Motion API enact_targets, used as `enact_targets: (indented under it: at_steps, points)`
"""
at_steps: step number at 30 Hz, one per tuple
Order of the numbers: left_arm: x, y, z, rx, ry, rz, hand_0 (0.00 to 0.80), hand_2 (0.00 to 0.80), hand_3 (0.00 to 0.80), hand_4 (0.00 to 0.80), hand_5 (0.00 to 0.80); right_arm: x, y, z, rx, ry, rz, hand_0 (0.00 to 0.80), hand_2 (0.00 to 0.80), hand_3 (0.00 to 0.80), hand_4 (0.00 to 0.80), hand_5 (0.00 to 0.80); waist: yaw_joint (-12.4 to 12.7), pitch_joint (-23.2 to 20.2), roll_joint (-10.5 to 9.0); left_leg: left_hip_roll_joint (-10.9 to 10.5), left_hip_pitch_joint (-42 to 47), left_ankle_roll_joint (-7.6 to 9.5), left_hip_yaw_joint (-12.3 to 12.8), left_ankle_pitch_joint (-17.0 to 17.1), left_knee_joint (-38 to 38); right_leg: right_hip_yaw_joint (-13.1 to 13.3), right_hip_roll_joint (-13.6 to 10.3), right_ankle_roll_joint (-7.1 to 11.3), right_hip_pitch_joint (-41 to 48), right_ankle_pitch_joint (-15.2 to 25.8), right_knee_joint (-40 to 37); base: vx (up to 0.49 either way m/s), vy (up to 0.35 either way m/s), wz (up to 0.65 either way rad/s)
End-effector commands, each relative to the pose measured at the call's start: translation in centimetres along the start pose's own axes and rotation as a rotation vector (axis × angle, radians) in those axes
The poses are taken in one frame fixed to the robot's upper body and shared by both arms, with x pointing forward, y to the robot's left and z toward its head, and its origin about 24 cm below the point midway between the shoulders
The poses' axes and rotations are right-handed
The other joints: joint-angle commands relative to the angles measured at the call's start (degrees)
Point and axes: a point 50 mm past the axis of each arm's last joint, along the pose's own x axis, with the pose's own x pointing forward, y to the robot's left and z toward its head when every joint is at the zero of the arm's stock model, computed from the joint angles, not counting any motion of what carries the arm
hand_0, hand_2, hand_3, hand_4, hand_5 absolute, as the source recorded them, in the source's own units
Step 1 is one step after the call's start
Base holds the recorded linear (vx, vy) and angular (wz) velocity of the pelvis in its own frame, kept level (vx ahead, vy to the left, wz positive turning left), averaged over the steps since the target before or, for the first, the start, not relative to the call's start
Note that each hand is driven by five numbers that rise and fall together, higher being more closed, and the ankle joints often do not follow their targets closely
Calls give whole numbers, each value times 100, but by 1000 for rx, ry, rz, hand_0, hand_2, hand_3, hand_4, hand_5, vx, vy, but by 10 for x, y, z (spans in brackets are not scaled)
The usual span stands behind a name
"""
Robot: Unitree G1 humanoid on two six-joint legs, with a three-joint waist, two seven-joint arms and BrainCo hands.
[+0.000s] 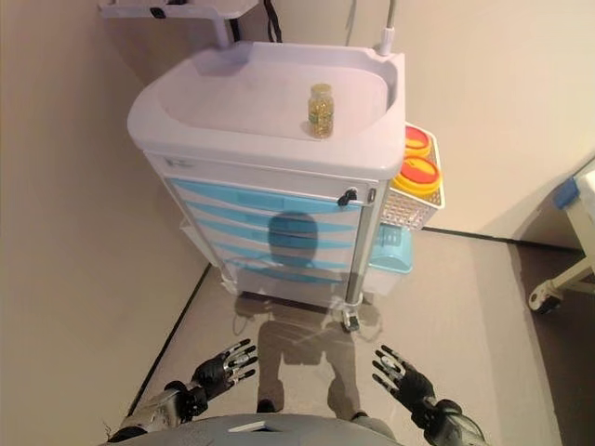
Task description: Open the drawer and pick up the medicine
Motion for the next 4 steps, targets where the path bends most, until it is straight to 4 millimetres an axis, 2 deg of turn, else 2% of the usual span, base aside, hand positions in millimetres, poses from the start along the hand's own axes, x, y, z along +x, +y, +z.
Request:
enact_targets:
  at_steps: [1, 4]
  points:
    - [4, 2, 29, -47, -140, -5, 0, 0, 0, 0, 0, 18, 20, 13, 32, -66, 92, 0, 0, 0, 0, 0, 6, 130, -294, -365, 18, 38, -11, -420, -85, 49, 80, 212, 209, 186, -306, 0, 0, 0]
    - [4, 3, 26, -51, -130, 8, 0, 0, 0, 0, 0, 18, 20, 8, 55, -62, 91, 0, 0, 0, 0, 0, -16, 103, -278, -369, 51, 43, 7, -420, -133, 58, 84, 222, 231, 203, -342, 0, 0, 0]
